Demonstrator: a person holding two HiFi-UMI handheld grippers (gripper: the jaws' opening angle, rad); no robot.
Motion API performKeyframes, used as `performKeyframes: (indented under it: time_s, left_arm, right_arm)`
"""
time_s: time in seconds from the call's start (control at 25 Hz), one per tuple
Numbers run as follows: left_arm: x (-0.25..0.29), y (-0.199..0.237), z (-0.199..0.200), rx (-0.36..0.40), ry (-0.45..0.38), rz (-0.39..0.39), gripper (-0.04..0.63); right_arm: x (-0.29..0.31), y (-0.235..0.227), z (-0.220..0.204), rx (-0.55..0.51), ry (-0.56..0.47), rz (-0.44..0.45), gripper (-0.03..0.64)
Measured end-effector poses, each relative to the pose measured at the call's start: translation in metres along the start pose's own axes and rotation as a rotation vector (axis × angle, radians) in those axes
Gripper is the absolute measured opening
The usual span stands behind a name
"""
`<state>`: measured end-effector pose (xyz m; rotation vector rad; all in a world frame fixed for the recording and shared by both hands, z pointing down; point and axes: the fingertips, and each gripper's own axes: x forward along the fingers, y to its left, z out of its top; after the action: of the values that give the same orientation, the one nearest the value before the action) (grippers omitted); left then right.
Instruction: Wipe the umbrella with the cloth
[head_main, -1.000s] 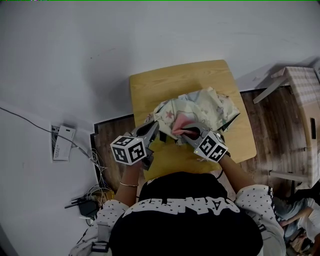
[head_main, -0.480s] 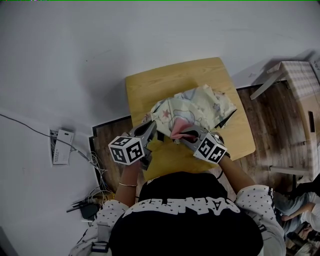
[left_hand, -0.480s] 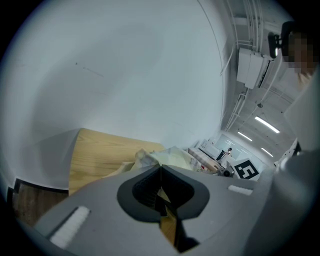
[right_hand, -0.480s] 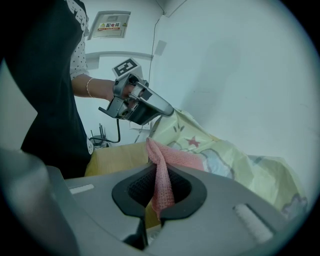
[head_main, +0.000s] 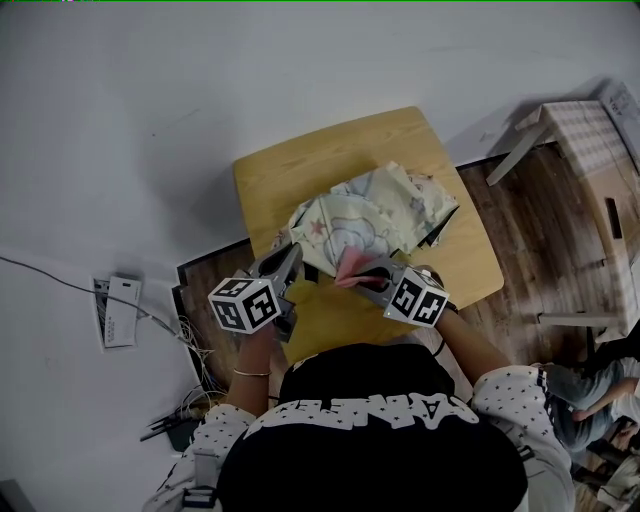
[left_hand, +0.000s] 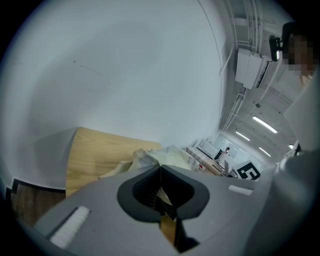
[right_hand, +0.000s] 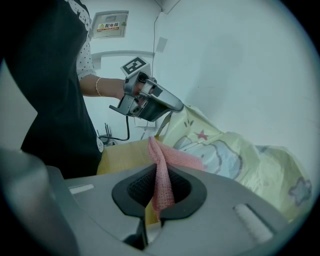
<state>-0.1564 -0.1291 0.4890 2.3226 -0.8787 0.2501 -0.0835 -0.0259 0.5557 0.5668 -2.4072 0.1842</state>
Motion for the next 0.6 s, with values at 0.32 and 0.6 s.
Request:
performKeyframes:
  time_s: [0.32, 0.6]
  left_arm:
    - [0.001, 0.001, -0.001, -0.006, -0.001, -0.003, 0.005]
    - [-0.001, 0.006, -0.002, -0.017, 0.0, 0.01, 0.005]
  right_arm:
    - [-0.017, 0.002, 0.009, 0.012, -0.043, 0.0, 0.032]
    - [-0.051, -0.036, 0.056, 0.013, -0.208, -0.114, 0.032]
